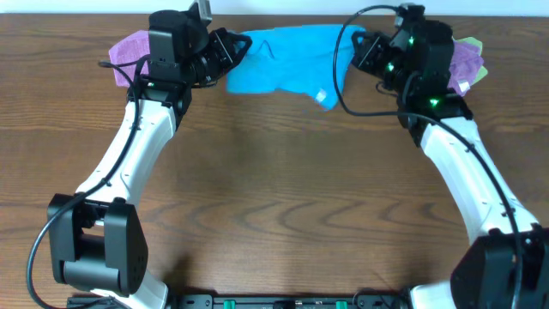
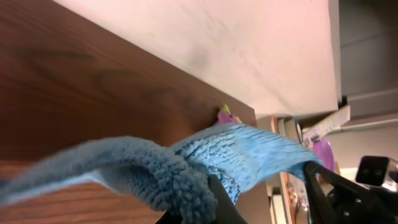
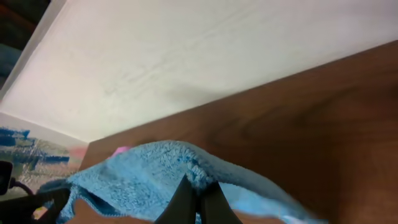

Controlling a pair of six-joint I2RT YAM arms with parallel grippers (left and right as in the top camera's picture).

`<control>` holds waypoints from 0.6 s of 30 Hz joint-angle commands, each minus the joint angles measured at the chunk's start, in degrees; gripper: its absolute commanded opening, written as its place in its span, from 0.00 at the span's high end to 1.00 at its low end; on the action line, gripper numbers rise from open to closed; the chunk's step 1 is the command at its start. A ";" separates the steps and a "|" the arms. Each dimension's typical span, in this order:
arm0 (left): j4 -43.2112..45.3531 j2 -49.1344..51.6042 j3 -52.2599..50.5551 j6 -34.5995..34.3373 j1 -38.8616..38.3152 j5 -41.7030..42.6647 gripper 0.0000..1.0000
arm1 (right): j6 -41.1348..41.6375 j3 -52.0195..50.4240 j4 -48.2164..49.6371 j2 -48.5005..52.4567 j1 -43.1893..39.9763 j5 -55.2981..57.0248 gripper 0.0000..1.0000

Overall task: Fold the cloth
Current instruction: 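Lift the blue cloth with both grippers and stretch it apart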

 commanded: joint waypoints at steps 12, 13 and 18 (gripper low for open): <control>6.91 4.96 2.29 -1.57 1.27 -5.62 0.94 | -3.08 5.09 4.46 7.98 -1.25 2.91 0.99; 7.48 5.77 2.71 -1.51 1.33 -5.55 0.94 | -3.39 5.99 4.42 8.68 -1.40 3.32 0.99; 8.02 9.22 6.99 -1.44 2.12 -5.27 0.94 | -4.11 10.60 4.11 12.24 -2.36 3.67 0.99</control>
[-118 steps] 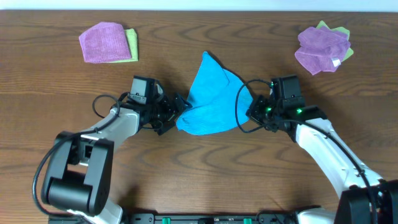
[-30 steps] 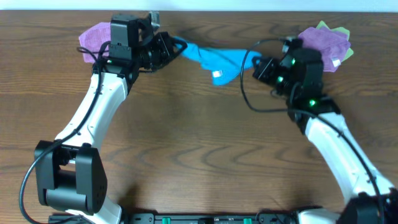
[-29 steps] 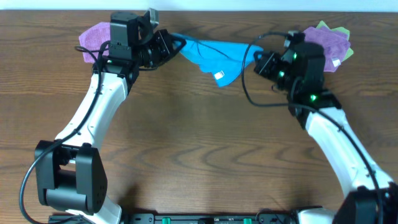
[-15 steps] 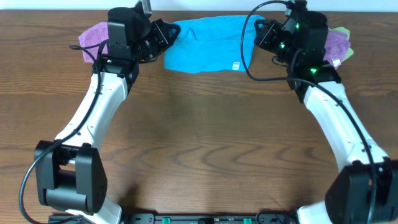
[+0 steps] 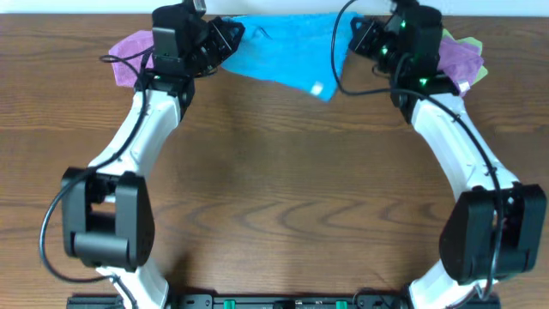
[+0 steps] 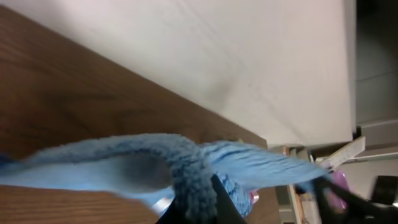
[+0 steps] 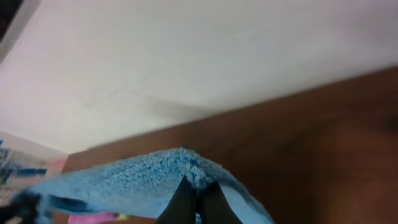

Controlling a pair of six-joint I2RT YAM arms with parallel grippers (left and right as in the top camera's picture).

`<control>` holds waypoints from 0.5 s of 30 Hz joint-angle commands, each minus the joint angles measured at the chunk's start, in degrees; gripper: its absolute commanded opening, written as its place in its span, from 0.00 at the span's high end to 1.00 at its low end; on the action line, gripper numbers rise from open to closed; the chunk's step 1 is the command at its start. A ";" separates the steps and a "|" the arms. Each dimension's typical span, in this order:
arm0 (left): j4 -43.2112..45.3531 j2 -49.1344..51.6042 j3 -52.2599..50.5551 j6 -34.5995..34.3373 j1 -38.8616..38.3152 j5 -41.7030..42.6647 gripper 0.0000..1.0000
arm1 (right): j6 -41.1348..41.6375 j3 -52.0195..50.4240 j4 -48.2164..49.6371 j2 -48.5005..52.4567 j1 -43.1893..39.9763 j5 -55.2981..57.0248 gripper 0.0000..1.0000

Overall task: Fold the cloth
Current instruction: 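Lift the blue cloth with both grippers and stretch it apart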

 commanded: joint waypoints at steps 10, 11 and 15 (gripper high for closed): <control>-6.16 3.65 6.21 4.55 2.84 9.64 0.94 | -3.50 5.35 -6.01 2.58 -1.33 -0.66 0.99; -7.65 3.63 6.21 5.49 2.95 10.95 0.94 | -3.65 5.35 -6.88 2.58 -1.33 -1.73 0.99; -11.74 3.61 6.21 8.22 3.58 16.17 0.94 | -4.74 5.35 -11.41 2.21 -1.07 -3.91 0.99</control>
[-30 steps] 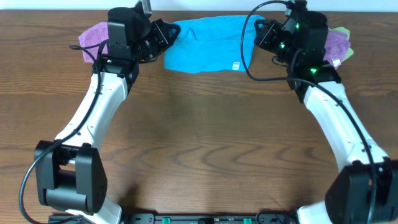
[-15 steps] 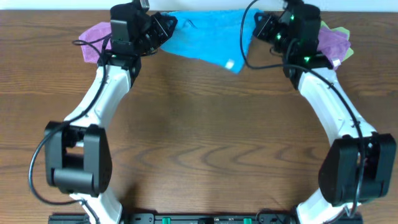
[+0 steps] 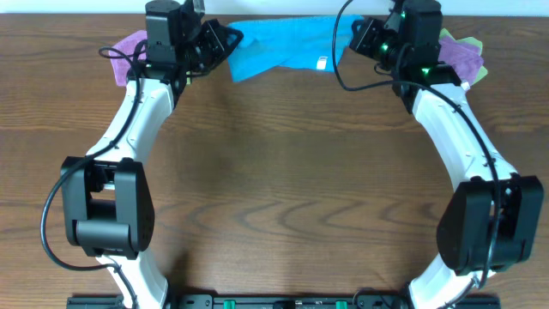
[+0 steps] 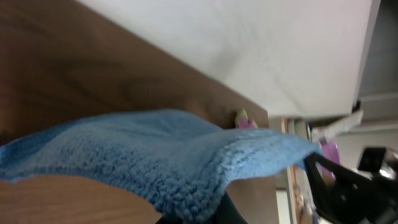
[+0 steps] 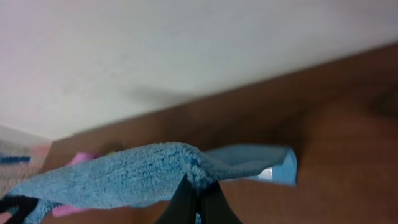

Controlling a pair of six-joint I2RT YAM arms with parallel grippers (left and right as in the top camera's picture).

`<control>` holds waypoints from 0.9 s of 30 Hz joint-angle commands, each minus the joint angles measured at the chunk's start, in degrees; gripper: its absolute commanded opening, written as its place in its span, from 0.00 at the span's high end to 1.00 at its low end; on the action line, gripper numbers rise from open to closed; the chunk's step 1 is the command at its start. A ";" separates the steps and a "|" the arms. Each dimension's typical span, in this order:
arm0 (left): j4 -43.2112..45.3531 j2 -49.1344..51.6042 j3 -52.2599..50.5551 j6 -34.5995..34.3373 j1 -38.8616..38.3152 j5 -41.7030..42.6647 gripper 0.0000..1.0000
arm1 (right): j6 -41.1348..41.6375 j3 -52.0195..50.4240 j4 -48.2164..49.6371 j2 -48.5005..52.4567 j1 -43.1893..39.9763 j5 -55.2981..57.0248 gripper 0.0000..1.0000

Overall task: Fold the cloth
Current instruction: 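Lift the blue cloth with both grippers and stretch it apart, then lay the stretched blue cloth flat on the table with both grippers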

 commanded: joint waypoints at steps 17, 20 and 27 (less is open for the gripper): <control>-29.16 0.24 1.20 21.03 2.54 15.32 0.94 | -14.29 1.55 -31.41 -5.84 -0.35 -2.29 0.99; -36.35 0.09 1.20 25.81 2.54 15.28 0.94 | -15.50 1.55 -34.42 -5.84 -0.35 -2.27 0.99; -50.03 -0.04 1.20 36.11 2.51 14.93 0.94 | -19.43 1.07 -41.72 -5.84 -0.35 -2.05 0.98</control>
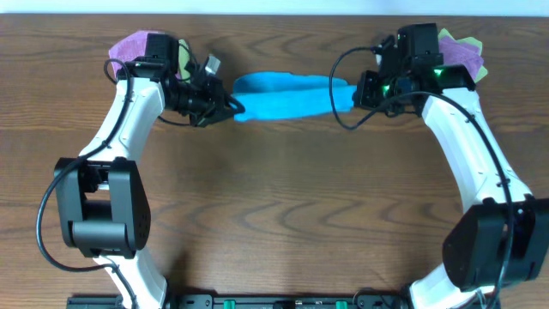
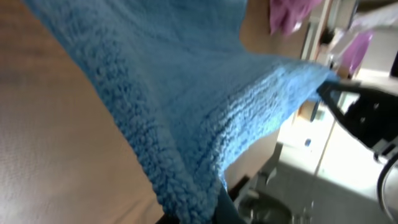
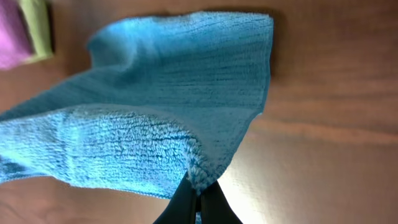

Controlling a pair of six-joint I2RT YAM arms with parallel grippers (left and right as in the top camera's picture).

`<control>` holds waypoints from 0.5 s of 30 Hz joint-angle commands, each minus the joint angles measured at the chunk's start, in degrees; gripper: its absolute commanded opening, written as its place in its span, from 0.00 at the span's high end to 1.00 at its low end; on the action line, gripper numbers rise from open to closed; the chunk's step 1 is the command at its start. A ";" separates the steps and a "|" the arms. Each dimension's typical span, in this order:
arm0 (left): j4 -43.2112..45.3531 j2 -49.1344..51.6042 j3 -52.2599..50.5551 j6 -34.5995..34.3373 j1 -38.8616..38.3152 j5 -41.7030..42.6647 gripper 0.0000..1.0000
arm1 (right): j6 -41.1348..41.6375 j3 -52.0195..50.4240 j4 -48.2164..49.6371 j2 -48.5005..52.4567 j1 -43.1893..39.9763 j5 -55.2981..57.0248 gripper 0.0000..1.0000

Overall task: Fold the cloth
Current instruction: 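Lay the stretched blue cloth flat on the table with both grippers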

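A blue terry cloth [image 1: 287, 96] stretches between my two grippers over the far middle of the wooden table [image 1: 274, 197]. My left gripper [image 1: 232, 107] is shut on the cloth's left end, which fills the left wrist view as blue pile [image 2: 186, 106]. My right gripper [image 1: 350, 93] is shut on the right end; in the right wrist view the cloth [image 3: 155, 106] hangs doubled over from its fingers [image 3: 186, 199], a lower layer showing behind the upper one.
A purple cloth [image 1: 133, 45] lies at the far left by the left arm. Purple and green cloths [image 1: 461, 53] lie at the far right behind the right arm. The table's back edge runs just beyond them.
Both grippers, still shut on the cloth, have come from the table's back edge toward me and lower. The cloth now spans between them as a narrow band over the wood.
Both grippers held the blue cloth's ends near the back of the table, its middle sagging. They then stood at the back edge with the cloth raised and stretched. Now they hold it nearer the table's middle, doubled over.
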 commanded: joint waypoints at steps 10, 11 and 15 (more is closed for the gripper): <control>-11.39 -1.20 0.70 14.47 -1.73 -7.56 0.94 | -5.35 -9.62 -0.02 -3.91 -0.24 -0.96 0.98; -11.45 -1.20 0.52 14.47 -2.12 -8.04 0.94 | -5.33 -11.10 0.72 -4.79 -0.24 -1.11 0.98; -11.54 -1.20 -0.92 14.45 -4.20 -9.84 0.94 | -5.31 -17.64 3.23 -8.61 -0.24 -1.16 0.98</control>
